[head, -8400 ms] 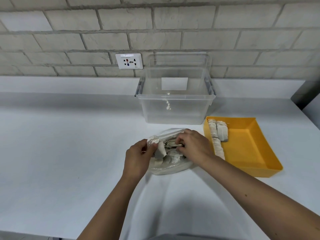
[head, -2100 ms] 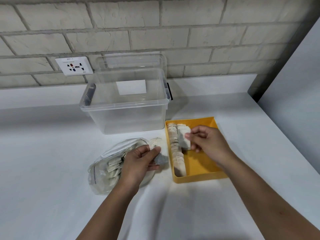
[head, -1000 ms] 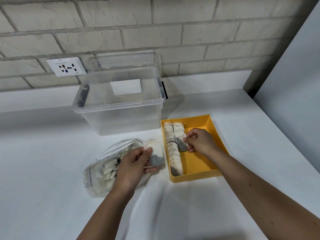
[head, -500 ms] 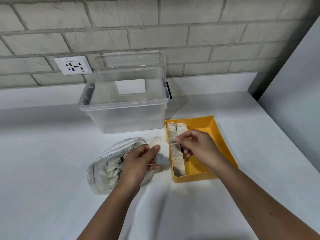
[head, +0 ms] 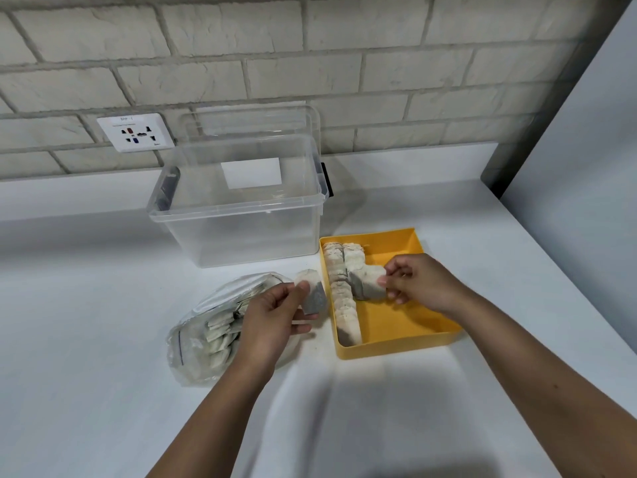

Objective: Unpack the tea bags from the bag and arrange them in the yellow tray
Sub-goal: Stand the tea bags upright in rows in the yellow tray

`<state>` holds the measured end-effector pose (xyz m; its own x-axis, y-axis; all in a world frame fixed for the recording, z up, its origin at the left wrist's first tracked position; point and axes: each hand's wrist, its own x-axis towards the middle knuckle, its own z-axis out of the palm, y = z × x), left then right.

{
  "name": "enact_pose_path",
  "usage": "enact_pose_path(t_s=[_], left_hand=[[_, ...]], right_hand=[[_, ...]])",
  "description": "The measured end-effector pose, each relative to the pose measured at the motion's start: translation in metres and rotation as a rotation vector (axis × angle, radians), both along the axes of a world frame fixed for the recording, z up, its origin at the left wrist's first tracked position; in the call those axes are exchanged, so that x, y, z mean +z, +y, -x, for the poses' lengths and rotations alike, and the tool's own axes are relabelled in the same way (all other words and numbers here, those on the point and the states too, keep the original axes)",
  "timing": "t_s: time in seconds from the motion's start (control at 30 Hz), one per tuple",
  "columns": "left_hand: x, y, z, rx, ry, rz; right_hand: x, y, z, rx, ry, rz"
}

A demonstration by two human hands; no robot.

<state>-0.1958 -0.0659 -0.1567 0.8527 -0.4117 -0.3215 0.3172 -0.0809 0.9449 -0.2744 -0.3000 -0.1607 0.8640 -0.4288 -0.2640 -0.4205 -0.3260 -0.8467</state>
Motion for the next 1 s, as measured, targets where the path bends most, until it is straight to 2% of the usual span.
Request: enact_pose_path(t_s=[0.1,0.17,0.43,0.67,0.77,0.9,1.0], left_hand=[[-0.001,-0.001,0.000,0.018,0.006,-0.016],[-0.001,-0.001,0.001,0.018,-0.012,-0.028],[-0.008,0.004,-0.003,0.011,-0.068,-0.066],[-0.011,0.004,-0.006,0.001,-0.074,-0.057],[-0.010,0.001,-0.007,-0.016,-0.077,-0.034],[-0.006,-0.006,-0.006,-0.035,-0.078,-0.005],[-0.002,-0.013,-0.002,-0.075,-0.077,0.021]], right_hand=[[-0.014,-0.002,-0.002,0.086,0.137,-0.062],[-0.022,0.000,-0.007,0.095,0.157,-0.048],[-0.039,0.007,-0.027,-0.069,0.112,0.080],[-0.038,0.012,-0.028,-0.089,0.118,0.132],[-0.022,0.019,-0.023,-0.108,0.042,0.173],[0.011,0.041,-0.015,-0.045,-0.115,-0.157],[0.020,0.054,-0.012,0.042,-0.107,-0.143]])
